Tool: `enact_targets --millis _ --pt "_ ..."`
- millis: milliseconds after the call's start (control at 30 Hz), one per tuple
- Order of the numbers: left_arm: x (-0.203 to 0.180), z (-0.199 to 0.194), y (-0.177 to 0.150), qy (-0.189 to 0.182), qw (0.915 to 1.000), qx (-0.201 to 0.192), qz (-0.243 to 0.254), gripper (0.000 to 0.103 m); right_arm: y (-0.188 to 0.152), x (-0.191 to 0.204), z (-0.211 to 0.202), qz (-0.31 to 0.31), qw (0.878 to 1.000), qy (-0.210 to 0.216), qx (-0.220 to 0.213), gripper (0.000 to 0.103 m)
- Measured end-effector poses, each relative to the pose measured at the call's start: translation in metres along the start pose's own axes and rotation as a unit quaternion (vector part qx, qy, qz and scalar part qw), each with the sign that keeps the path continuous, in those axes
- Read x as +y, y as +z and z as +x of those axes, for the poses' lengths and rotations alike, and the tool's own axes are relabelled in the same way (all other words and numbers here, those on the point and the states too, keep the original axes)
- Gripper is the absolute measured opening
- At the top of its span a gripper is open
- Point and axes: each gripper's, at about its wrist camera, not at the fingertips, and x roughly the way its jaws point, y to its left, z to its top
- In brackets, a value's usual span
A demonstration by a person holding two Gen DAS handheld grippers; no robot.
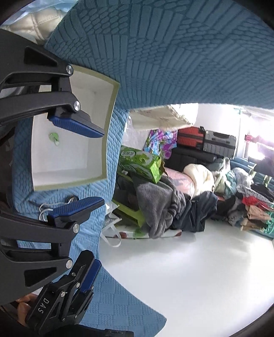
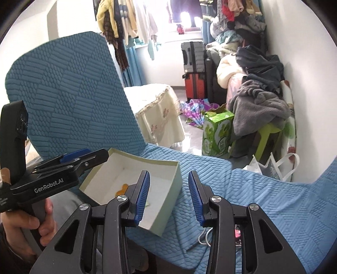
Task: Organize jewelry
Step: 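Move both tools back over the jewelry pile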
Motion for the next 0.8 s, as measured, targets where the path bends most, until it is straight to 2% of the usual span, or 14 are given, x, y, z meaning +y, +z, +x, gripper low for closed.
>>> enact_targets --millis 267,400,800 --pt "-0.032 0.003 -0.006 -0.026 0.9993 0.0 0.029 0.059 -0.012 -0.023 -0.019 0.009 1.0 -0.024 -0.006 0.036" --pt "-0.044 0.01 -0.013 -0.058 0.998 0.006 0.024 0.059 -0.023 -0.038 -0.027 0.013 0.999 -0.042 -0.007 0.036" --pt "-0.085 0.05 -0.055 -0.108 0.9902 0.082 0.032 0.059 -0.069 -0.097 -0.036 0.063 0.995 -0.083 0.012 0.036"
